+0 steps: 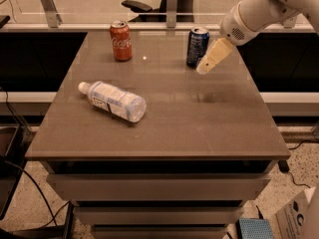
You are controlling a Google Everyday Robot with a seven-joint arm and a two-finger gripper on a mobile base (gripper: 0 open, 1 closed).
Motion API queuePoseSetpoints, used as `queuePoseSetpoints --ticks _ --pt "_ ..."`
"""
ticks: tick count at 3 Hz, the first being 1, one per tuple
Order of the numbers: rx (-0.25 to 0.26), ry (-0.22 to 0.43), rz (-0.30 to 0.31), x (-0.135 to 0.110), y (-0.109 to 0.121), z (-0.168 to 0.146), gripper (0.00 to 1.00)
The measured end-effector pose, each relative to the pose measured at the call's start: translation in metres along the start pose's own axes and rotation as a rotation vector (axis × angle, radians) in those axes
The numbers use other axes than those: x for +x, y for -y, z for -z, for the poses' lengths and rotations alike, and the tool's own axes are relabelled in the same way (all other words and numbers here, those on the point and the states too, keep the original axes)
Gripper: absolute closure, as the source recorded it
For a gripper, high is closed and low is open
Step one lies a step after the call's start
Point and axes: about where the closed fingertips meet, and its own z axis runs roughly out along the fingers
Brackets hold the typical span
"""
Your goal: Knock pepsi can over
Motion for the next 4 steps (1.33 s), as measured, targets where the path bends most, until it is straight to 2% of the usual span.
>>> queuePoseSetpoints --ticks 2,4 --pt "0.053 0.022 -0.09 0.001 0.002 -0.026 0.0" --pt "0.083 0.039 -0.155 0.0 0.011 -0.043 0.0"
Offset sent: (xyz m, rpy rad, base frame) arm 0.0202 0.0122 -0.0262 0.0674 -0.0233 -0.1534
